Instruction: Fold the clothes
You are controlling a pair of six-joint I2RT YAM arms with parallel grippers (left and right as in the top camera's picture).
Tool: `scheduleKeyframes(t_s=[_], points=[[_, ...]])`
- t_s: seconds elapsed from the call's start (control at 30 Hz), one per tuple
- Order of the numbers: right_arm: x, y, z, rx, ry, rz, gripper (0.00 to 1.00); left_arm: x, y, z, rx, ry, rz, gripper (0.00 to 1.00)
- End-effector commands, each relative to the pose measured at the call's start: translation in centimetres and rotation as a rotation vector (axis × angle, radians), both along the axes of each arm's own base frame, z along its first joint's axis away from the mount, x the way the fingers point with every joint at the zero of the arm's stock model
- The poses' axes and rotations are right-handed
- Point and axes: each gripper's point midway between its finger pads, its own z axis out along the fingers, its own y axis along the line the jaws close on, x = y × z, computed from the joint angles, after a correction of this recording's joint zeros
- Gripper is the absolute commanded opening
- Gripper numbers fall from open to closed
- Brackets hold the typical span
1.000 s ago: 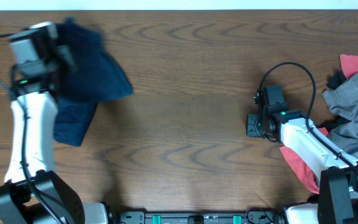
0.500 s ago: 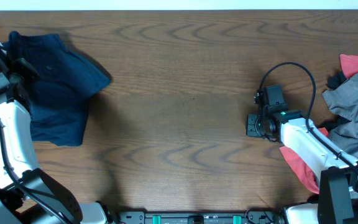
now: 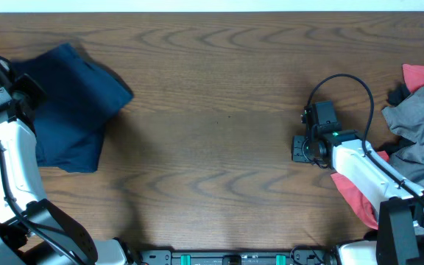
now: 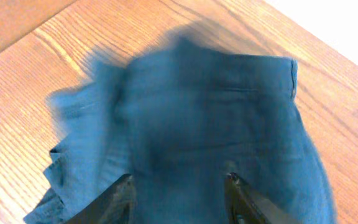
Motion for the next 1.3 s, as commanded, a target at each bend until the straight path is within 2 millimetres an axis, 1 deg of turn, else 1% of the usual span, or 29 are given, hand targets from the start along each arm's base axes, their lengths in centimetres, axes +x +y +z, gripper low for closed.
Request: scheduleKeyframes(t_s=[0.0,0.17,0.23,0.3,0.37,0.47,0.57,0.73,0.77,0.83,0.9,0.93,0.97,1.0,1.03,1.07,1.17,1.27], points=[[0.1,-0.3,0.1,-0.003,-0.003,-0.021,0.31,-0.5,0.3,-0.5,0.001,0.021,0.02,0.72],[0.0,-0.4,0.1,-0.004,0.003,-0.021,0.31,-0.4,0.3,-0.5,-0.001,0.016,0.023,0.73],[-0.1,-0.4,0.0,-0.004,0.005,-0.021,0.33,-0.4,0.1,-0.6,-0.026,0.01,0.033,0.73],[-0.1,-0.3,0.0,-0.003,0.007,-0.021,0.4,-0.1,-0.7,-0.7,-0.069,-0.007,0.007,0.72],[-0.1,-0.2,0.0,0.006,0.009,-0.018,0.45,0.4,-2.0,-0.8,-0.119,-0.022,-0.044,0.73],[-0.1,0.4,0.1,0.035,0.008,-0.011,0.51,1.2,-4.5,-1.3,-0.182,-0.024,-0.125,0.73],[0.3,1.4,0.3,0.093,-0.006,0.005,0.57,1.7,-7.2,-2.4,-0.212,0.021,-0.187,0.74],[0.7,3.1,0.7,0.185,-0.021,0.033,0.64,2.0,-13.8,-5.6,-0.265,0.152,-0.324,0.75],[0.6,3.3,0.7,0.196,-0.015,0.037,0.69,1.8,-15.5,-6.5,-0.28,0.195,-0.358,0.75],[0.0,3.9,0.7,0.224,0.008,0.049,0.85,0.9,-18.5,-8.0,-0.306,0.281,-0.415,0.75],[-0.7,4.3,0.6,0.241,0.035,0.059,0.95,-0.3,-21.0,-9.4,-0.327,0.367,-0.464,0.78],[-1.0,4.5,0.5,0.25,0.048,0.063,0.99,-1.2,-22.0,-10.0,-0.339,0.415,-0.482,0.81],[-1.4,4.7,0.5,0.258,0.064,0.068,0.99,-2.4,-23.1,-10.6,-0.355,0.477,-0.5,0.83],[-1.8,4.9,0.4,0.266,0.082,0.072,0.99,-3.8,-24.0,-11.2,-0.37,0.542,-0.513,0.84],[-2.4,5.1,0.4,0.273,0.105,0.074,0.99,-5.1,-24.8,-11.5,-0.384,0.602,-0.521,0.84],[-2.7,5.1,0.3,0.278,0.119,0.074,0.99,-6.0,-25.3,-11.6,-0.39,0.641,-0.529,0.85],[-4.2,4.9,0.1,0.276,0.188,0.041,0.99,-9.8,-26.6,-11.6,-0.416,0.791,-0.546,0.85],[-6.3,4.5,-0.1,0.27,0.283,-0.016,0.99,-13.5,-27.3,-11.1,-0.449,0.943,-0.526,0.85]])
